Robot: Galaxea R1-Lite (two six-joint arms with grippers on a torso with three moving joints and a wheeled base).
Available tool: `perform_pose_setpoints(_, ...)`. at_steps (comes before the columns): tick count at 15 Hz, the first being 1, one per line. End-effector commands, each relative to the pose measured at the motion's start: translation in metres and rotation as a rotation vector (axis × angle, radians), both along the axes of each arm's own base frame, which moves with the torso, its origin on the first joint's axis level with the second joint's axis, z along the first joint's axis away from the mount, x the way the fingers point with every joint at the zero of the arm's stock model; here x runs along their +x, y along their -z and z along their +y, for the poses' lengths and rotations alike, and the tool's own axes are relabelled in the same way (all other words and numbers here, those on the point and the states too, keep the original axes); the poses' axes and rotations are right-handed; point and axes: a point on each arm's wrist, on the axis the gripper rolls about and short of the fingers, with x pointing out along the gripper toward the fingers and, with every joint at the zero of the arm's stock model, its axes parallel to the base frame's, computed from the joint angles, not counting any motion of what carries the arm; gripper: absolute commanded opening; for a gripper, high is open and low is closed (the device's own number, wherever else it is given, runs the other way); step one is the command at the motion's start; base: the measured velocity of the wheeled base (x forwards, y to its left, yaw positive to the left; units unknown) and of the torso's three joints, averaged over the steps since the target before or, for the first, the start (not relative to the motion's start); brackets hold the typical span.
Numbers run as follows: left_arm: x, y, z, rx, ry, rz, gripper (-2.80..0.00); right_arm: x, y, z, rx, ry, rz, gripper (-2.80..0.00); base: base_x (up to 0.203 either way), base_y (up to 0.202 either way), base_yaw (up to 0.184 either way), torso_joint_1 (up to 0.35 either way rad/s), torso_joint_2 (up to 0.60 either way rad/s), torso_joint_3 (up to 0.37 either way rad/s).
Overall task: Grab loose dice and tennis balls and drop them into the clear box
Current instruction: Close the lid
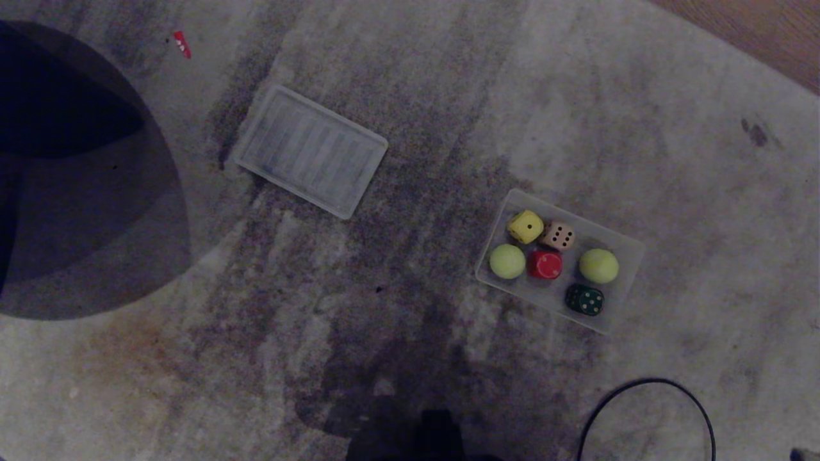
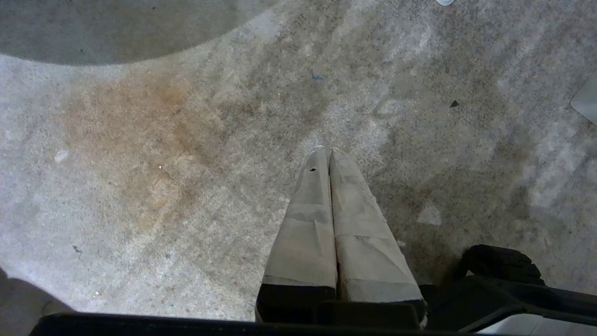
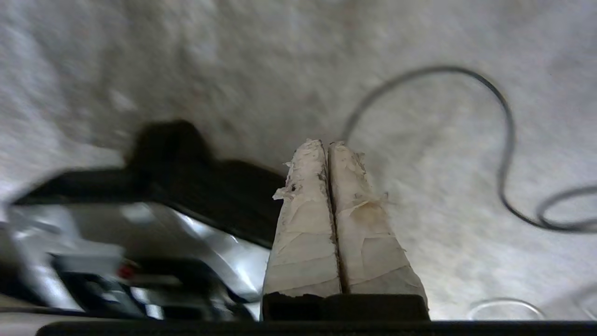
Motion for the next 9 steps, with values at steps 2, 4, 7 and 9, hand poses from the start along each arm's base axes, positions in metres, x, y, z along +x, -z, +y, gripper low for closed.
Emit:
perform_pose_setpoints(2,0.0,0.0,0.0,-0.001,-0.001,0.001,-2.8,-0.032,0.036,-0.002,-0.078,0.086,-0.139,-2.8,0.0,0.0,0.0,0.0,0.0,0.0)
perform_pose_setpoints(4,0.0,0.0,0.0,-0.001,-0.001,0.002,-2.8,-0.039,0.045,-0.003,-0.114,0.101,-0.213,-2.8,0.0,0.0,0.0,0.0,0.0,0.0)
perform_pose_setpoints(7,0.0,0.0,0.0,-0.001,-0.001,0.002,-2.8,-0.047,0.05,-0.003,-0.116,0.09,-0.304,-2.8,0.0,0.0,0.0,0.0,0.0,0.0)
perform_pose_setpoints(9,0.0,0.0,0.0,-0.001,-0.001,0.002,-2.8,-0.046,0.049,-0.003,-0.078,0.11,-0.299,-2.8,0.0,0.0,0.0,0.0,0.0,0.0)
